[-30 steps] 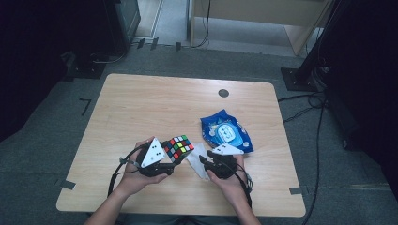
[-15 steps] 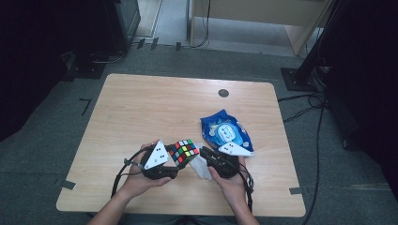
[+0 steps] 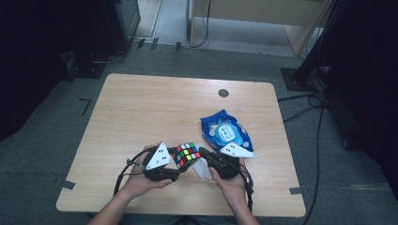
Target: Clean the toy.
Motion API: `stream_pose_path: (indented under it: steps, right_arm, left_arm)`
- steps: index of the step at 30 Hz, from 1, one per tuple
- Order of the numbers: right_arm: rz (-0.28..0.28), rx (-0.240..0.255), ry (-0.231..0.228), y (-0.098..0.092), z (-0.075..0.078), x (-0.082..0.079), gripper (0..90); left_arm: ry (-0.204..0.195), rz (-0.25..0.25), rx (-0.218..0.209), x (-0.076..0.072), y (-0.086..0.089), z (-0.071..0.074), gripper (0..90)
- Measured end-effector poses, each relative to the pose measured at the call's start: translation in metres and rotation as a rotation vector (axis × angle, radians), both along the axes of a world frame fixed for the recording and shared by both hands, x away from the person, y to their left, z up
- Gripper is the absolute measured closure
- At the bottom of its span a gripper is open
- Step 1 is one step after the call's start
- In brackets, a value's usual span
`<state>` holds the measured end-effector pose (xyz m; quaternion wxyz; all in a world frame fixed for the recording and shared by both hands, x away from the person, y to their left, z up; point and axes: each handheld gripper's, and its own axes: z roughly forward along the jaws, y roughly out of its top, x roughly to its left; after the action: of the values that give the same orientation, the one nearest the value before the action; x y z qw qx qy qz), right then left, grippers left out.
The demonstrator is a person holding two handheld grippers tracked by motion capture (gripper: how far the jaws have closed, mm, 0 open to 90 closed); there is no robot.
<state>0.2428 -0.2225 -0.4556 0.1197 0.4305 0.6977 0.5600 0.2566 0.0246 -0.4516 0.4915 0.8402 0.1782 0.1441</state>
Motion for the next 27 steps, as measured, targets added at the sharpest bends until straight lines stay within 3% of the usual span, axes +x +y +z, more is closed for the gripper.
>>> stream_pose_path:
  steps: [16, 18, 20, 27]
  right_arm:
    - [0.021, -0.073, -0.103, 0.015, 0.015, -0.015, 90.0]
    - [0.021, -0.106, -0.124, 0.019, 0.016, -0.017, 90.0]
    - [0.017, -0.132, -0.137, 0.021, 0.017, -0.019, 90.0]
    - [0.018, -0.138, -0.163, 0.023, 0.021, -0.022, 89.4]
  left_arm:
    - [0.02, -0.007, 0.053, 0.001, -0.005, -0.005, 33.6]
    - [0.021, -0.004, 0.062, 0.001, -0.006, -0.006, 33.6]
    - [0.024, -0.005, 0.059, 0.001, -0.006, -0.006, 33.6]
    - [0.016, 0.002, 0.031, 0.002, -0.002, -0.003, 33.8]
